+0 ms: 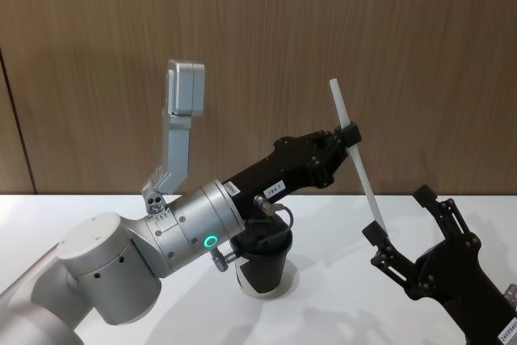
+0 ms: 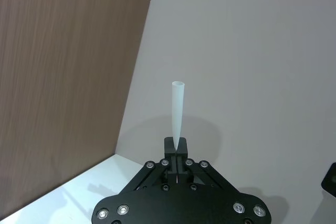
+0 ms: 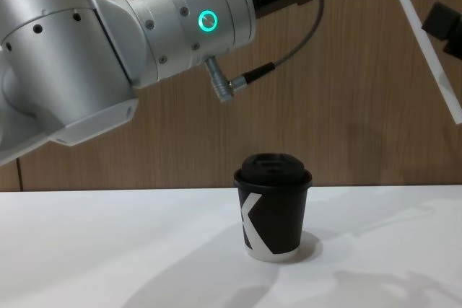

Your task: Pick up the straw with one hand, pass it to the other hand, and insert it into the cup.

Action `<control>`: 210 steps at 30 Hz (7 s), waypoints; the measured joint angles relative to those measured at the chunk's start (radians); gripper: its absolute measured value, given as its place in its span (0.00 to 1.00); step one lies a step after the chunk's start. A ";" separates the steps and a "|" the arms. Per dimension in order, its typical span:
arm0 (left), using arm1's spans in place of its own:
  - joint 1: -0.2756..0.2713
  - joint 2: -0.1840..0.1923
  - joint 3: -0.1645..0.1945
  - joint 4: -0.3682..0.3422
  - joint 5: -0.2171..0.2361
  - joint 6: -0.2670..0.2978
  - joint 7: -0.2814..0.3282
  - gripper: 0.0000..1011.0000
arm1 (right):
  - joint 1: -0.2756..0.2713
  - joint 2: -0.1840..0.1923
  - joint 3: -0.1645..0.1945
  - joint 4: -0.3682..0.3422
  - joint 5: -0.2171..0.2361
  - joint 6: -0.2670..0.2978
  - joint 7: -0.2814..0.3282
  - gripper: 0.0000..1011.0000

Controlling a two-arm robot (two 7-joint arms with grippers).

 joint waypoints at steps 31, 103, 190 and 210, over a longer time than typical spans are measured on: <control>0.000 0.000 0.000 0.000 0.000 0.000 0.000 0.01 | 0.000 0.000 0.000 0.000 0.000 0.000 0.000 0.99; 0.000 0.000 0.000 0.000 0.000 0.000 0.000 0.01 | 0.000 0.000 0.000 0.000 0.000 0.000 0.000 0.99; 0.000 0.000 0.000 0.000 0.000 0.000 0.000 0.01 | 0.000 0.000 0.000 0.000 0.000 0.000 0.000 0.99; 0.000 0.000 0.000 0.000 0.000 0.000 0.000 0.01 | 0.000 0.000 0.000 0.000 0.000 0.000 0.000 0.99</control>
